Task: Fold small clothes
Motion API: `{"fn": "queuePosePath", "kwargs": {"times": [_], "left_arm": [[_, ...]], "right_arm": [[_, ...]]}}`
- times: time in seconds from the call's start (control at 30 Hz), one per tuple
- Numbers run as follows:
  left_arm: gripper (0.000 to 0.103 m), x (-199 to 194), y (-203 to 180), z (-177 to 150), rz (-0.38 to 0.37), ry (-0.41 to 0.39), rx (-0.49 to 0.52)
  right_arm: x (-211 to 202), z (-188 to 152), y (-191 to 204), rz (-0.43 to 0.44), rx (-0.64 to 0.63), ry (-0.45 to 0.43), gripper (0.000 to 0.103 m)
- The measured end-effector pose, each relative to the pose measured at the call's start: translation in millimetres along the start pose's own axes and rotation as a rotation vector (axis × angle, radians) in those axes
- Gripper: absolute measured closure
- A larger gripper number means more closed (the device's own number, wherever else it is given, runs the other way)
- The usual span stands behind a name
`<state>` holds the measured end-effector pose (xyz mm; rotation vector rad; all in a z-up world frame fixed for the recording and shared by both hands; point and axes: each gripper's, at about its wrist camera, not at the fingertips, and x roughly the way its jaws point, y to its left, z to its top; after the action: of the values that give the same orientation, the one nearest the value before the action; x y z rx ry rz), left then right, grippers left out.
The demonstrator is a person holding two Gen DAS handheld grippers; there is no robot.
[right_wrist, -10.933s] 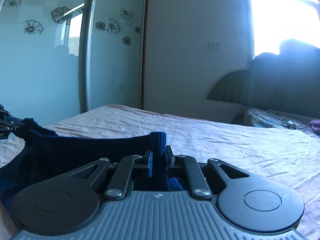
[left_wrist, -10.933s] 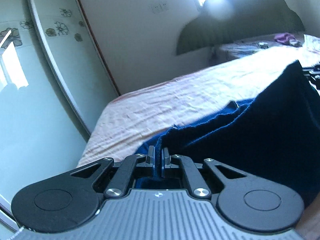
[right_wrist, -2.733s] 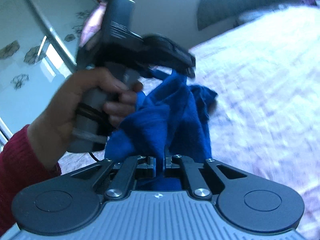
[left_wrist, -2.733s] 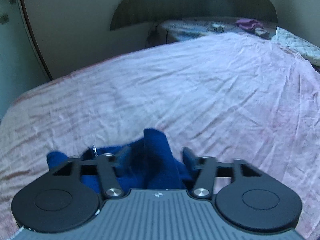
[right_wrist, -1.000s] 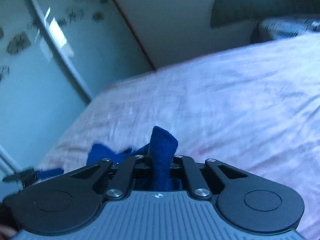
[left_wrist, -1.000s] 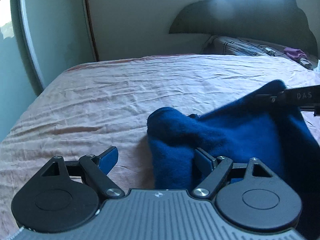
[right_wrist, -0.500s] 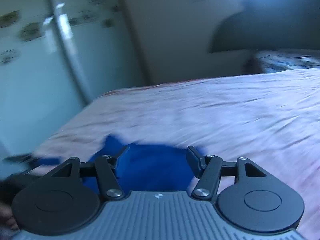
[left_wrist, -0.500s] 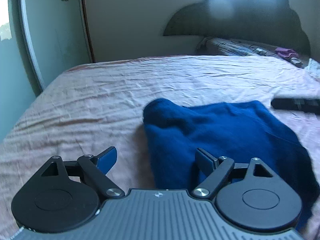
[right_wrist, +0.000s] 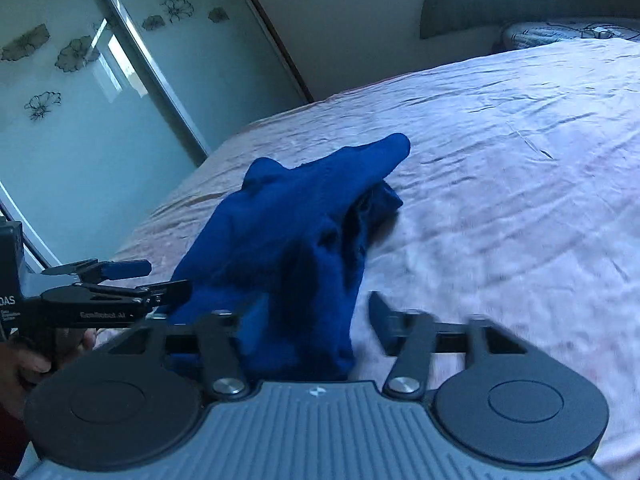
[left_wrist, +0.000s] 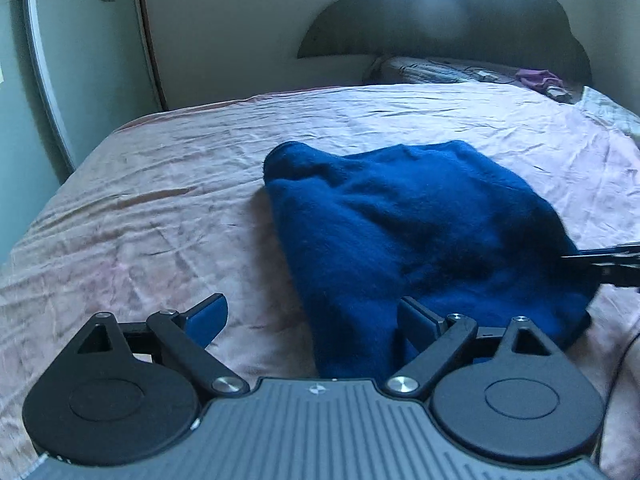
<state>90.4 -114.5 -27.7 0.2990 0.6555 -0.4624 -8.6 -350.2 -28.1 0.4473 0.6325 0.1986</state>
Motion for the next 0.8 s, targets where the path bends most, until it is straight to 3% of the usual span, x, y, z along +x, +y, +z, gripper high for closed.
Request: {"fn": "queuePosePath", "kwargs": {"times": [0.03,0.1,0.17,0.3,0.33,0.43,0.53,0.67,0.73,0.8], "left_arm": [[0.010,-2,-3,-2,-0.004,0.001,0.013],[0.010,-1,-10,-7,0.002,0.004,0.059],[0.010,3,-12,-11,0.034,0.023,0.078],[0.010,0,1,-11,0.002,0.055,-0.011],[0.010,-1,5,-11,0.002,0.056,-0.029],[0.010,-1,7,-8,0.017,0.047,-0.031],[0.010,0,5,-7,0.014,0.053,-0.035],[0.009,6,4,-10,0.008,0.078,-0.062],[0.009,6,4,-12,0.007,0.079,-0.070],[0.008,7,4,-13,0.006,0.080,-0.074]], "right_arm": [[0,-2,0,0.005,0.005,0.003,0.075],[2,-4,-2,0.020,0.019,0.008,0.094],[3,-5,-4,0.035,0.040,0.007,0.096],[-11,-8,-4,0.124,0.108,-0.017,0.096],[-11,-9,-4,0.111,0.094,-0.002,0.096],[-3,-15,-7,-0.034,0.034,0.063,0.090],[-15,-11,0,-0.042,0.038,-0.001,0.090],[-24,0,33,-0.072,-0.089,-0.081,0.089],[-13,1,41,-0.043,-0.125,-0.055,0.089],[3,-1,42,-0.068,-0.130,-0.003,0.083]]}}
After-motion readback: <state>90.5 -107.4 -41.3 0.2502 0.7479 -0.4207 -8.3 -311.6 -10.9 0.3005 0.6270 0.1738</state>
